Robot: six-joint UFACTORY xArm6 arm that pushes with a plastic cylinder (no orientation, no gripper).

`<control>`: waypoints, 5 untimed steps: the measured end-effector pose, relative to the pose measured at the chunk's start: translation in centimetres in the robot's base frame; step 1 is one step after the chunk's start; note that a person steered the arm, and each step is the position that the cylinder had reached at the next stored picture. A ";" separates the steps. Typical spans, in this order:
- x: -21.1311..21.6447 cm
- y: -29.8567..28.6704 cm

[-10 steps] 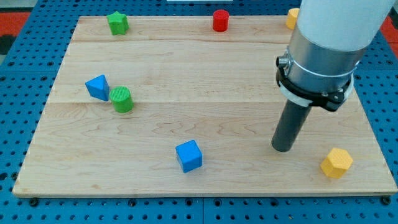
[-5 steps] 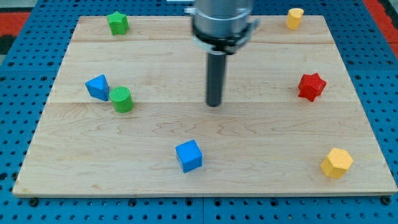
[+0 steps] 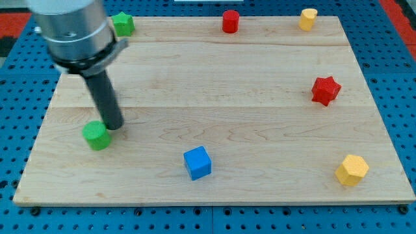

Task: Move the green circle parallel to the left of the cube

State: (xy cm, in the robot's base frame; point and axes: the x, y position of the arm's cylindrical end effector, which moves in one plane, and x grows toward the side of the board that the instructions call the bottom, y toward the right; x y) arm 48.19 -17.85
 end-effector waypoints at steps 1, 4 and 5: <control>-2.2 -1.8; 0.1 2.0; 2.3 0.8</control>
